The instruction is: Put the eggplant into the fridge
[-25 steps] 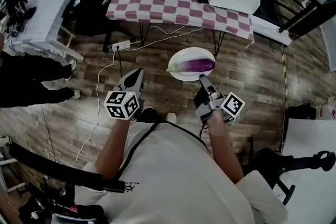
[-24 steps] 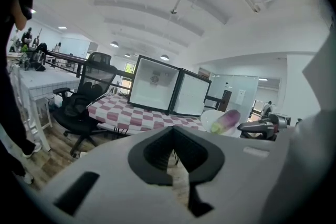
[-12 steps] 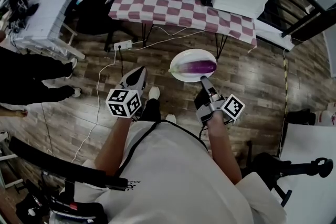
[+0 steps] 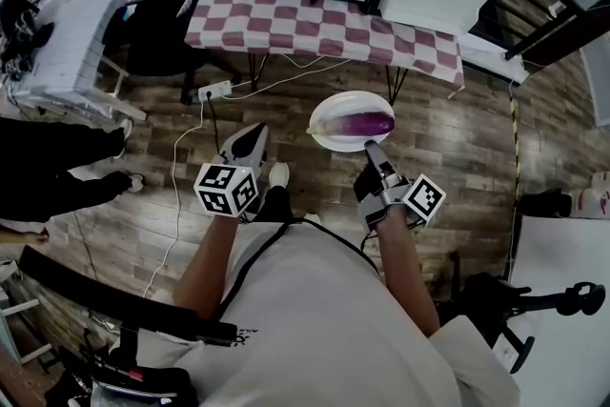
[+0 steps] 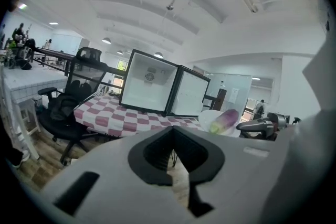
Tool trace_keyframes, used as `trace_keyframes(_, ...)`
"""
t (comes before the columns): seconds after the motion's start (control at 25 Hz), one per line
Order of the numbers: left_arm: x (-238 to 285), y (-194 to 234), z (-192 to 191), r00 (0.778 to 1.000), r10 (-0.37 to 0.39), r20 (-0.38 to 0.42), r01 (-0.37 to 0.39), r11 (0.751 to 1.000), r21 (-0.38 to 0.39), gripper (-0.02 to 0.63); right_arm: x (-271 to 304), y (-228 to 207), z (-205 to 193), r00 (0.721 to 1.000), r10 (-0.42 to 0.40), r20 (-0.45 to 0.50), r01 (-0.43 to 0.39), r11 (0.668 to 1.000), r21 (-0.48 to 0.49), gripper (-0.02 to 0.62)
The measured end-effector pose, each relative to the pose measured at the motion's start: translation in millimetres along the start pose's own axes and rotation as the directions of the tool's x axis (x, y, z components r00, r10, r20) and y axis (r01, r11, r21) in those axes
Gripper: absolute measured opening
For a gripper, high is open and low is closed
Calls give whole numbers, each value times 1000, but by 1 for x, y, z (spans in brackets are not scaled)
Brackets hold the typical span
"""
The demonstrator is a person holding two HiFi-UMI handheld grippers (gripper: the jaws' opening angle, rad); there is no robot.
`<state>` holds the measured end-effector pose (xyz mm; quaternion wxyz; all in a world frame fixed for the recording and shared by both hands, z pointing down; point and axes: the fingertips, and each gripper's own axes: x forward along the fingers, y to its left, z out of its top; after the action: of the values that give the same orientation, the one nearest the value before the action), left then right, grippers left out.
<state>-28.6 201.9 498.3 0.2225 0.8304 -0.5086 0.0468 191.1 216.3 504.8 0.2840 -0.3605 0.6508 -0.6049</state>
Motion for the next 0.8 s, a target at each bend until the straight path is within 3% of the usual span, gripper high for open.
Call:
trace_keyframes(0.52,84,77,70,995,-103,-16,104,993,53,6,95,27,26,994,8,108,-6,1000,-24,21)
trace_keyframes(0.8,126,98,93,978,-203,-38,206,976,71,6,132,31,27,985,-2,174,3,1000,-9,21)
